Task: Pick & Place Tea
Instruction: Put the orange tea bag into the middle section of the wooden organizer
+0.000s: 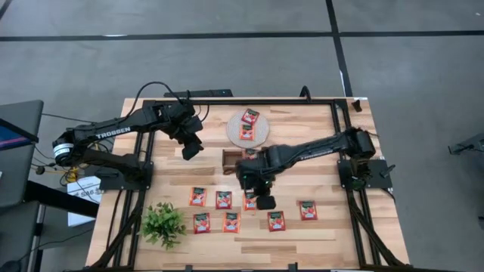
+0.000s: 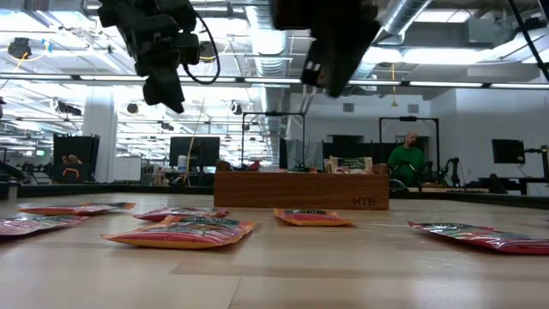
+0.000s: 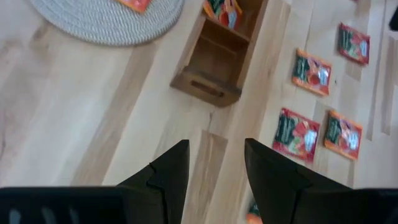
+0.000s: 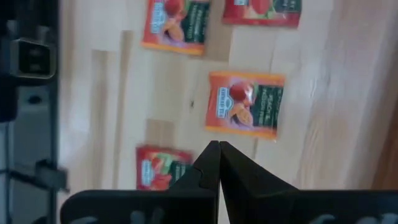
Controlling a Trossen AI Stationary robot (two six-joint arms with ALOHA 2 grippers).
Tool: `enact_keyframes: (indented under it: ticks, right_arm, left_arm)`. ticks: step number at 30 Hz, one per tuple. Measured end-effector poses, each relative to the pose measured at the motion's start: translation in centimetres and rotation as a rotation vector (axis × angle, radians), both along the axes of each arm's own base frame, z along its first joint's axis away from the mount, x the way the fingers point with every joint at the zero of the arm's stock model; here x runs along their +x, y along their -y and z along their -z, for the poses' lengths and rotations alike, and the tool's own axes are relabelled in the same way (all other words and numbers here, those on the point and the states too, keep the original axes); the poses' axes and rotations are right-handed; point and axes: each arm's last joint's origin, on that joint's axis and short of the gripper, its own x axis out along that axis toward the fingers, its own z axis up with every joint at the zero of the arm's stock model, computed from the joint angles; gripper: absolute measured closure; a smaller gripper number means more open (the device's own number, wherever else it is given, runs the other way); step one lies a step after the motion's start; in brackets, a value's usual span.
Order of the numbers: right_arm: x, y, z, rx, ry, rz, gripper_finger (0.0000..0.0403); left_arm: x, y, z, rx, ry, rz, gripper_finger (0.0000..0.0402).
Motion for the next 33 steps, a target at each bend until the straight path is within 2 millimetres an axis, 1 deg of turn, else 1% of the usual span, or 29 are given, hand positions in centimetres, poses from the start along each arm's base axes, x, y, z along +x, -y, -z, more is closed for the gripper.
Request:
enact_keyframes:
  ticks: [2, 4, 6, 8, 12, 14, 15, 17, 19, 21, 24, 26, 28, 33]
  right_arm:
    - [0.2, -0.8, 0.7, -0.041, -0.009, 0.029, 0.0403]
    - [0.9, -1.5, 1.5, -0.092, 0.021, 0.071, 0.0403]
    - [1.2, -1.8, 2.5, -0.135, 0.003, 0.11, 0.0403]
    - [1.6, -2.0, 3.1, -0.148, 0.011, 0.142, 0.0403]
    - [1.7, -1.8, 4.1, -0.149, -0.047, 0.224, 0.0401]
    - [2.2, -1.6, 4.6, -0.143, -0.045, 0.248, 0.0393]
    - [2.3, -1.5, 4.9, -0.142, -0.046, 0.254, 0.0387]
    - [2.0, -1.3, 5.7, -0.16, -0.101, 0.253, 0.0369]
    - [2.7, -1.5, 6.2, -0.148, -0.073, 0.255, 0.0348]
    - [2.3, -1.5, 6.6, -0.163, -0.112, 0.24, 0.0328]
    - [3.0, -1.5, 7.5, -0.174, -0.086, 0.253, 0.0308]
    - [2.4, -1.2, 7.8, -0.216, -0.14, 0.26, 0.0302]
    - [3.0, -1.0, 7.7, -0.208, -0.094, 0.272, 0.0301]
    - [2.9, -0.5, 7.9, -0.227, -0.113, 0.276, 0.03]
  left_arm:
    - [-0.1, 0.0, 0.0, 0.008, -0.007, 0.016, 0.0255]
    - [-0.1, 0.1, 0.1, 0.018, -0.013, 0.034, 0.0255]
    - [-0.2, 0.1, 0.1, 0.022, -0.016, 0.041, 0.0255]
    - [-0.2, 0.1, 0.1, 0.026, -0.019, 0.05, 0.0255]
    - [-0.3, 0.1, 0.2, 0.027, -0.027, 0.057, 0.0255]
    - [-0.3, 0.1, 0.2, 0.027, -0.029, 0.058, 0.0255]
    - [-0.3, 0.1, 0.2, 0.027, -0.029, 0.058, 0.0255]
    - [-0.3, 0.1, 0.2, 0.026, -0.029, 0.058, 0.0255]
    - [-0.3, 0.1, 0.2, 0.026, -0.031, 0.059, 0.0255]
    - [-0.3, 0.1, 0.2, 0.027, -0.031, 0.059, 0.0255]
    - [-0.3, 0.1, 0.2, 0.027, -0.03, 0.059, 0.0255]
    - [-0.3, 0.1, 0.2, 0.028, -0.029, 0.06, 0.0255]
    - [-0.3, 0.1, 0.2, 0.029, -0.027, 0.06, 0.0255]
    - [-0.3, 0.1, 0.2, 0.029, -0.026, 0.06, 0.0255]
